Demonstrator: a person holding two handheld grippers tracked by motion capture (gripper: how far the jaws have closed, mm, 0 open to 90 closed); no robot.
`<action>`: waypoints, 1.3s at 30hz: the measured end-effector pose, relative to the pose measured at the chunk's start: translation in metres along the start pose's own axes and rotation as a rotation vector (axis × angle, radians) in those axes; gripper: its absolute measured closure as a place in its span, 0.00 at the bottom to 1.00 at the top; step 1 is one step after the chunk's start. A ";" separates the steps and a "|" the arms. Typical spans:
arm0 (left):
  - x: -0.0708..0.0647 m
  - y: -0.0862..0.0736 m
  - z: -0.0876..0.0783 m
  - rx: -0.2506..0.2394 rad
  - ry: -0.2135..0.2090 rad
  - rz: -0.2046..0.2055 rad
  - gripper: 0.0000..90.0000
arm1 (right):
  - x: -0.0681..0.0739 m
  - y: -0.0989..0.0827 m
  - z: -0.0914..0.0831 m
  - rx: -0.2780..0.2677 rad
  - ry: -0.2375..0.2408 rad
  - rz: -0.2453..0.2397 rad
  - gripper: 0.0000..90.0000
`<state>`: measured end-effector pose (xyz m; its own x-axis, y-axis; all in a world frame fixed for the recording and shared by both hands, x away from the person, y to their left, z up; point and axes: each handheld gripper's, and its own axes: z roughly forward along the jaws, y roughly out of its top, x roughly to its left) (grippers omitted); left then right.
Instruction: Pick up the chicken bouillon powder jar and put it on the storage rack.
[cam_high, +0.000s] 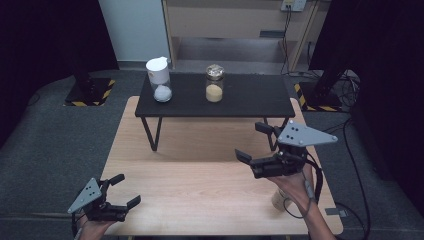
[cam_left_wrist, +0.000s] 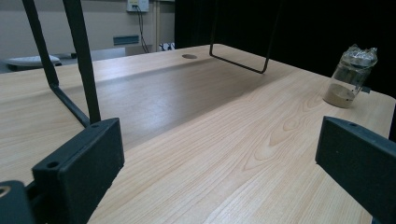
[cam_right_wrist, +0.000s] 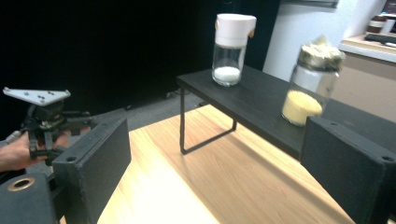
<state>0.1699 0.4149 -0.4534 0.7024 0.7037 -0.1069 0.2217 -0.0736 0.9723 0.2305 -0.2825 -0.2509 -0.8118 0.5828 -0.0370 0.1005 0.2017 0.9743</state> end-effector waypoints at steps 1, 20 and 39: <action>0.000 0.000 0.000 0.000 0.000 0.001 0.00 | 0.001 -0.004 -0.003 -0.001 -0.006 0.001 0.10; 0.000 0.000 0.000 0.001 -0.002 0.005 0.00 | 0.029 -0.079 -0.039 0.011 -0.098 -0.010 0.10; 0.000 0.000 0.001 0.003 -0.003 0.007 0.00 | 0.038 -0.156 -0.074 0.007 -0.189 0.084 0.10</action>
<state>0.1701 0.4141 -0.4531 0.7060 0.7011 -0.1004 0.2185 -0.0808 0.9725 0.1413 -0.3496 -0.3883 -0.6778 0.7353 0.0029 0.1681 0.1511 0.9741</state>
